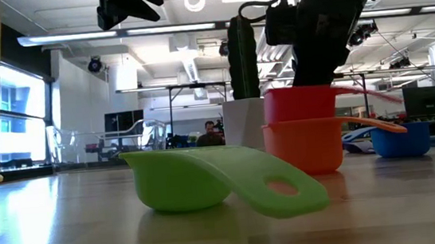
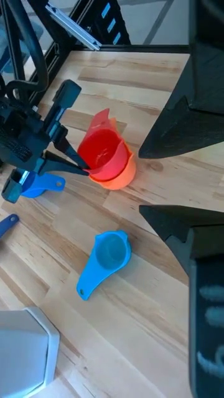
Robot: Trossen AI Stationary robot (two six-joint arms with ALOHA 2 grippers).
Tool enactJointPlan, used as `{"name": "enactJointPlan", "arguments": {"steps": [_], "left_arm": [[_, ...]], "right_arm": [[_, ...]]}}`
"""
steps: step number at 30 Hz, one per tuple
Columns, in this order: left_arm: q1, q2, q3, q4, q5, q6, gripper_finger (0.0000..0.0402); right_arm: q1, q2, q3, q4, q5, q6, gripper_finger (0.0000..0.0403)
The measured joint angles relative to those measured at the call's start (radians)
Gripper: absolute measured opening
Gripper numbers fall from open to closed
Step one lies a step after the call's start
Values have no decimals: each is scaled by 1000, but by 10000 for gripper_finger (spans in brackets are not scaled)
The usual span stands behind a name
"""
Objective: Nest measuring cups in basket
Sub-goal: Stack the red measuring cup on the orange measuring cup, then stack the blue measuring cup on the red measuring cup
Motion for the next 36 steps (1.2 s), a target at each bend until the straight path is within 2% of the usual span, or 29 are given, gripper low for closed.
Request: {"name": "enactJointPlan", "arguments": {"steps": [9,17,23,28,36], "left_arm": [[0,0,0,0,0,0,122],[0,0,0,0,0,0,122],[14,0,0,0,-10,74,122],[54,0,0,-1,-11,130,122],[135,0,0,-2,-8,228,122]], "right_arm": [[0,0,0,0,6,41,74],[0,0,26,-24,-39,174,80],[1,-1,134,-144,-22,330,81],[20,-1,235,-329,81,507,81],[83,-2,265,-499,144,877,81]]}}
